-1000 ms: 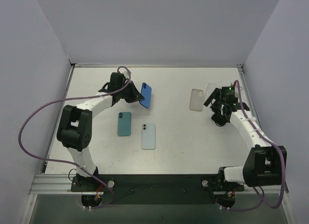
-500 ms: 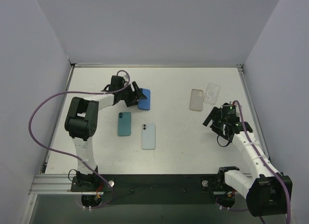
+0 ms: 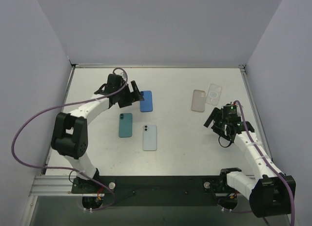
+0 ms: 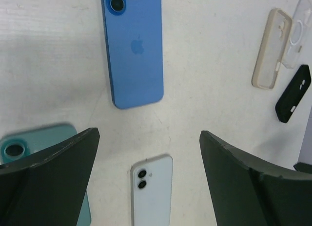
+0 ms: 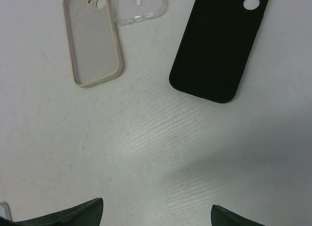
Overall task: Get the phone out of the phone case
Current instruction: Reset both arms
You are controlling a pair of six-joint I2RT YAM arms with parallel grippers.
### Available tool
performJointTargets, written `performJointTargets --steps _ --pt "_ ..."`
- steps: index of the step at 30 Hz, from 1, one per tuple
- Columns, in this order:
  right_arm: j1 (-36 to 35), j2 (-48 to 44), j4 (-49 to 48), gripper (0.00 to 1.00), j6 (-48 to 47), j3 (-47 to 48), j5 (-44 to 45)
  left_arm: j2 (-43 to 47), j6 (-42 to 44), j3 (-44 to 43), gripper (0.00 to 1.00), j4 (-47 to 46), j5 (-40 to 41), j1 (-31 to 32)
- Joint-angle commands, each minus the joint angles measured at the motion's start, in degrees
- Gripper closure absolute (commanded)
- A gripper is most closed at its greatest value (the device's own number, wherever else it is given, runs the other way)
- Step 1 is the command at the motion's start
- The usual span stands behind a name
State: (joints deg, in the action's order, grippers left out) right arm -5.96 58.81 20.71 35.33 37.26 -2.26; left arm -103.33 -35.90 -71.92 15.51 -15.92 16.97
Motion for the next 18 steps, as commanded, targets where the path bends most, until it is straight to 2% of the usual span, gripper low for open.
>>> performJointTargets --steps 1,5,10,14,18 --pt "-0.63 -0.54 1.88 0.17 -0.53 2.82 2.0 13.83 1.45 7.65 0.05 1.2 4.49 2.18" --pt "-0.81 0.08 1.88 0.17 -1.14 3.7 3.14 26.65 1.97 17.23 0.04 -1.18 5.21 3.51" --pt "-1.42 -0.36 1.88 0.17 -1.32 3.61 3.32 37.83 1.01 28.65 0.04 -0.92 5.02 3.68" --pt "-1.69 -0.8 1.79 0.17 -1.23 3.09 4.2 47.32 -0.14 34.99 0.04 -0.92 6.68 3.68" --pt "-1.52 -0.18 1.79 0.18 -2.2 3.53 4.81 50.85 0.39 35.97 0.04 3.29 9.59 3.68"
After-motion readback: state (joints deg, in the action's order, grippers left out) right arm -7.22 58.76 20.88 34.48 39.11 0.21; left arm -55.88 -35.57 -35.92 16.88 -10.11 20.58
